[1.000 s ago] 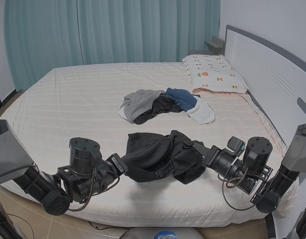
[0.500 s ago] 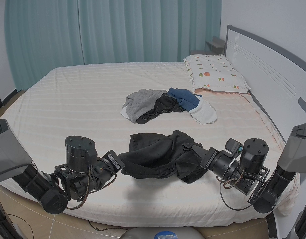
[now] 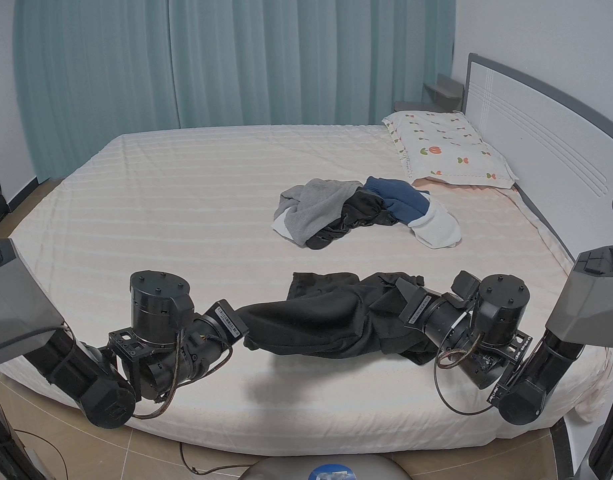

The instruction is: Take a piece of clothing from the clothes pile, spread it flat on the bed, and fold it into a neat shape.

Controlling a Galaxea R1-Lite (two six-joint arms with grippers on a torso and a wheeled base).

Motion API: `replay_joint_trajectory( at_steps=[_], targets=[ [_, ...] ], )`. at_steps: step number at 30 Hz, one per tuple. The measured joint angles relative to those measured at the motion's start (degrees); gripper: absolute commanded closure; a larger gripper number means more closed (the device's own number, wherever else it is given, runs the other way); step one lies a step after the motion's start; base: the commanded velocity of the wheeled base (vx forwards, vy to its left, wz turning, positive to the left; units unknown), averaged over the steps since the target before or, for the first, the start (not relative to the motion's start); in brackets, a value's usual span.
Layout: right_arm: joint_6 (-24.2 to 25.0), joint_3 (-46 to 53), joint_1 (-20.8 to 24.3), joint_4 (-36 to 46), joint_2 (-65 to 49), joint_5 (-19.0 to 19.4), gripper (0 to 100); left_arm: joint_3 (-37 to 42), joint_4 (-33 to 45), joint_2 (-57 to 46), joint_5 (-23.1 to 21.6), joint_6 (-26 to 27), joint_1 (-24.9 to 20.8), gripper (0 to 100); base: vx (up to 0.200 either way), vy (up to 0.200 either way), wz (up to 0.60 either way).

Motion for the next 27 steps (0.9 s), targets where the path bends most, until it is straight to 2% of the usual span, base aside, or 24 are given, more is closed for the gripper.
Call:
replay_joint_trajectory(
  at_steps=[9, 16, 27],
  targets=[
    [-0.82, -0.74, 0.07, -0.73, 0.39, -0.51, 100, -0.02, 0.24, -0.46, 0.46, 3.10, 0.66, 100, 0.000, 0.200, 0.00],
    [-0.05, -1.82, -0.26, -1.17, 0.30, -0.27, 100, 0.00, 0.28, -1.23, 0.68, 3.36, 1.13, 100, 0.000, 0.200, 0.00],
    [5.35, -2.15, -0.96, -1.17, -0.07, 2.61, 100, 0.01, 0.57, -1.90, 0.68, 3.29, 1.29, 100, 0.000, 0.200, 0.00]
  ],
)
